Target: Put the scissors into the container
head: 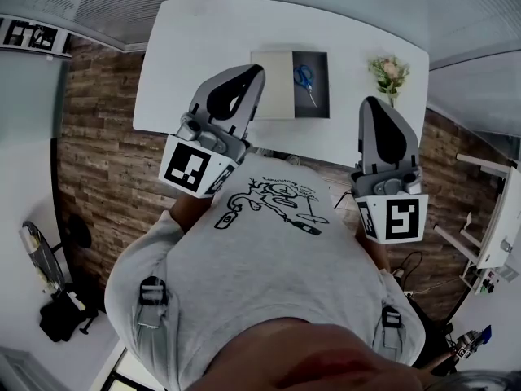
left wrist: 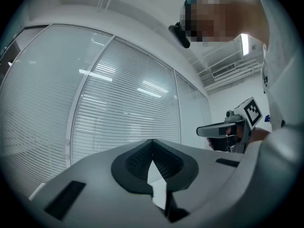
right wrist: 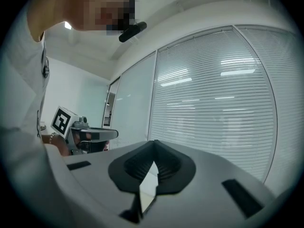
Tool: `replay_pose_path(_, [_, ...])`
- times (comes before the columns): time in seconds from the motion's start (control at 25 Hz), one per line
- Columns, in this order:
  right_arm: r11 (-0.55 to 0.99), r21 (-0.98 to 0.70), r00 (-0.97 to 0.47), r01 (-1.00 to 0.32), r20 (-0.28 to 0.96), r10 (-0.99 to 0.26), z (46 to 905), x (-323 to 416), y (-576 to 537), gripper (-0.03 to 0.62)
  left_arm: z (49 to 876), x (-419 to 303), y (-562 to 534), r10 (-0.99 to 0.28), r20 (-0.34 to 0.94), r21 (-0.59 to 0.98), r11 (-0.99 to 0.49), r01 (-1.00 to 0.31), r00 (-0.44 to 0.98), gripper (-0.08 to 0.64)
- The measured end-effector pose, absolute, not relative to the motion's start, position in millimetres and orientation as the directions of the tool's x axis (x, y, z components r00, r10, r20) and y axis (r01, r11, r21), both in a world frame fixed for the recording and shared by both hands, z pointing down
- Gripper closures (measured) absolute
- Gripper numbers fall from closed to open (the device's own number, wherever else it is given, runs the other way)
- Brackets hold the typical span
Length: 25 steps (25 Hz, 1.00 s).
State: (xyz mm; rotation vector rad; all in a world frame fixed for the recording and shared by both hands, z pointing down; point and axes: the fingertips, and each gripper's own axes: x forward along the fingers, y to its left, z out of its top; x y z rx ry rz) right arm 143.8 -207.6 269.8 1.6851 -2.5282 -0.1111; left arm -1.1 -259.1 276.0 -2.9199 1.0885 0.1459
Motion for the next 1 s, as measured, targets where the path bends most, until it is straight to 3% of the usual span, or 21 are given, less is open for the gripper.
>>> replay_pose_path(1.0, [0.354, 0.108, -0.351, -0.929, 0.049, -0.935, 271.0, 153.2, -208.4, 0.588, 268.9, 3.3, -256.4, -0.644, -0.105, 0.013, -0.763, -0.646, 0.758, 0.540])
